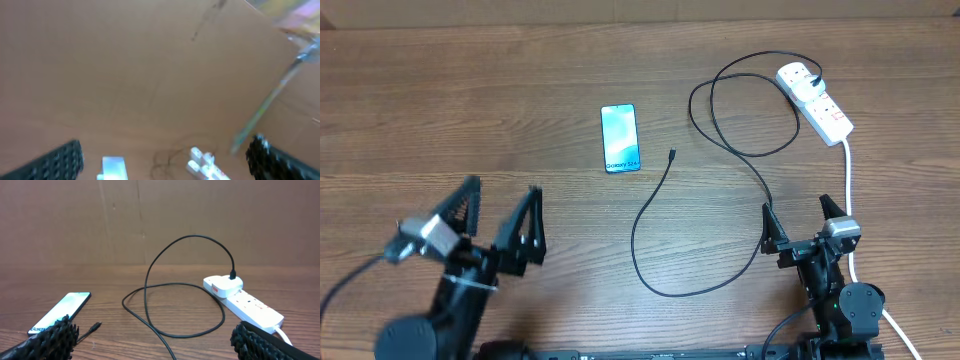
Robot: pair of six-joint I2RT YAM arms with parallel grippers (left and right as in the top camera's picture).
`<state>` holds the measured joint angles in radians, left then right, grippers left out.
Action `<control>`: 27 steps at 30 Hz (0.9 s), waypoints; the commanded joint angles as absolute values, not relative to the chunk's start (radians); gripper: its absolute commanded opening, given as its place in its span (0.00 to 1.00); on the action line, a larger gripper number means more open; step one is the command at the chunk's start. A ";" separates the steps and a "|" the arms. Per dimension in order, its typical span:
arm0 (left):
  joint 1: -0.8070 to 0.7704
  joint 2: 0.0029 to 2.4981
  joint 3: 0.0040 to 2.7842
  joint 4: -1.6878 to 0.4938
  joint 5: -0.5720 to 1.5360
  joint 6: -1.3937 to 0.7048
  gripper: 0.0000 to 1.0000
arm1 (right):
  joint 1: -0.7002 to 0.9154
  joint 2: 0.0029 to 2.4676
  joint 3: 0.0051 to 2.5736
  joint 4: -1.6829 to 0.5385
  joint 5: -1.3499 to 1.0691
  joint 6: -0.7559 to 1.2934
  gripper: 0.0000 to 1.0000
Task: Plug charger to phone and switch on socket
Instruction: 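Reach the left gripper forward over the smartphone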
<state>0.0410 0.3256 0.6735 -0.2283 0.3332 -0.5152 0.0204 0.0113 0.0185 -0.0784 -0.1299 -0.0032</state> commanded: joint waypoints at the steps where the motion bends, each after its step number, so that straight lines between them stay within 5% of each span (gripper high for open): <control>1: 0.045 0.595 0.985 -0.542 0.370 -0.387 1.00 | 0.025 0.004 0.008 -0.073 -0.125 -0.001 1.00; 6: 0.045 0.980 1.436 -1.007 0.540 -0.241 1.00 | 0.025 0.004 0.008 -0.073 -0.125 -0.001 1.00; 10: 0.025 1.148 1.584 -1.087 0.696 -0.198 1.00 | 0.025 0.004 0.008 -0.073 -0.125 -0.001 1.00; 21: -0.352 1.484 1.873 -1.460 -0.027 -0.481 1.00 | 0.025 0.004 0.008 -0.073 -0.125 -0.001 1.00; 27: -0.404 1.685 1.975 -1.534 -0.100 -0.521 1.00 | 0.025 0.004 0.008 -0.073 -0.125 -0.001 1.00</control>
